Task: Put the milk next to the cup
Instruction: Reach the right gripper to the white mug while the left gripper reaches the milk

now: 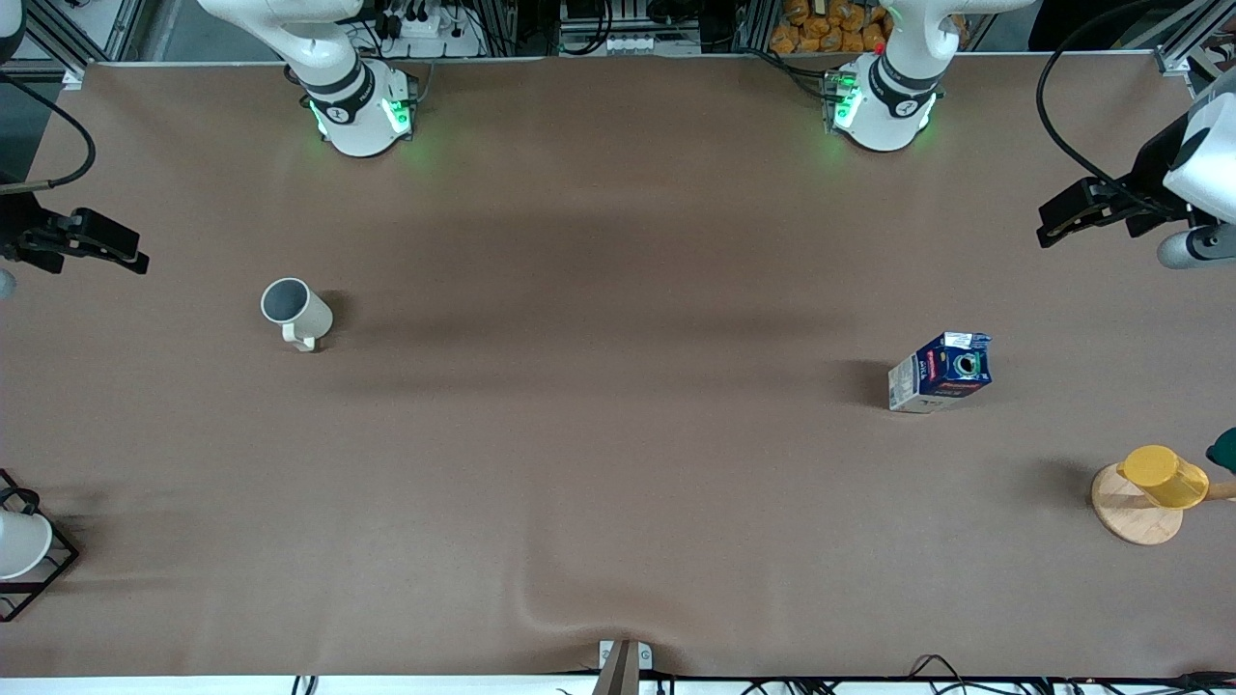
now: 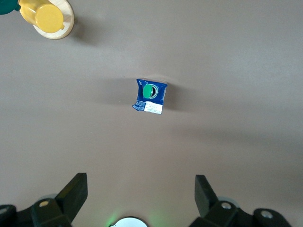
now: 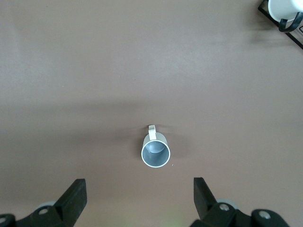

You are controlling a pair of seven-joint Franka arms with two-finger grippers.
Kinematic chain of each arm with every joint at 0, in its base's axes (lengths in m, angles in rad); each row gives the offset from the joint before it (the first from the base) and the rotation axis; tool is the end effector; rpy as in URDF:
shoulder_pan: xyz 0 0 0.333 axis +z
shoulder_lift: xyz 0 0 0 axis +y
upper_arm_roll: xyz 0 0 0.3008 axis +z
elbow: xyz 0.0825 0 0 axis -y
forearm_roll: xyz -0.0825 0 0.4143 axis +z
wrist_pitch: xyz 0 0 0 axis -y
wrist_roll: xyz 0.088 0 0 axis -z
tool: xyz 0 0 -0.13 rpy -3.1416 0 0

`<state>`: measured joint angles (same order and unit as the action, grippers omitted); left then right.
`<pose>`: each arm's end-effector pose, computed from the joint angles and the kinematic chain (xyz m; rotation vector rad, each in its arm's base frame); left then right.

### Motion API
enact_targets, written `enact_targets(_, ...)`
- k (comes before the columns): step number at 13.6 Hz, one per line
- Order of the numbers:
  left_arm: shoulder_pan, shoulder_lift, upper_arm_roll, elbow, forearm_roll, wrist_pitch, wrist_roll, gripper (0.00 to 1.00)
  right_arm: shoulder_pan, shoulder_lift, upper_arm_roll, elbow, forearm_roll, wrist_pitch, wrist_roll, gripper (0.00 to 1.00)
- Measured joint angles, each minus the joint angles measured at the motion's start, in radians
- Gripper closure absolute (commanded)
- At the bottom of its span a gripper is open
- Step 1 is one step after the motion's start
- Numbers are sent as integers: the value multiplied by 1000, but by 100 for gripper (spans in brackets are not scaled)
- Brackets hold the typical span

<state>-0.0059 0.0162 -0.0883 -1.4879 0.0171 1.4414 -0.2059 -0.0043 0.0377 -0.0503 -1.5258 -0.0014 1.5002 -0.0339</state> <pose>0.5726 -0.0513 0.6071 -3.1104 -0.1765 0.0929 0.5862 -0.0317 0.5807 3.1393 -0.0326 -0.0995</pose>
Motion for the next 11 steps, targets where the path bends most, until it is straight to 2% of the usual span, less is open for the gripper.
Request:
enact_targets(6,7,14,0,0,0,0,0,0,-3,1,-5,-4,-2,18,1,0)
enact_targets(9,18,87,1,-13,0,33,0,0,-3,1,-5,-17,-2,51,1,0)
enact_targets(11,18,160,0,-37,0,129,0,0,-3,2,-5,-42,-2,71,1,0)
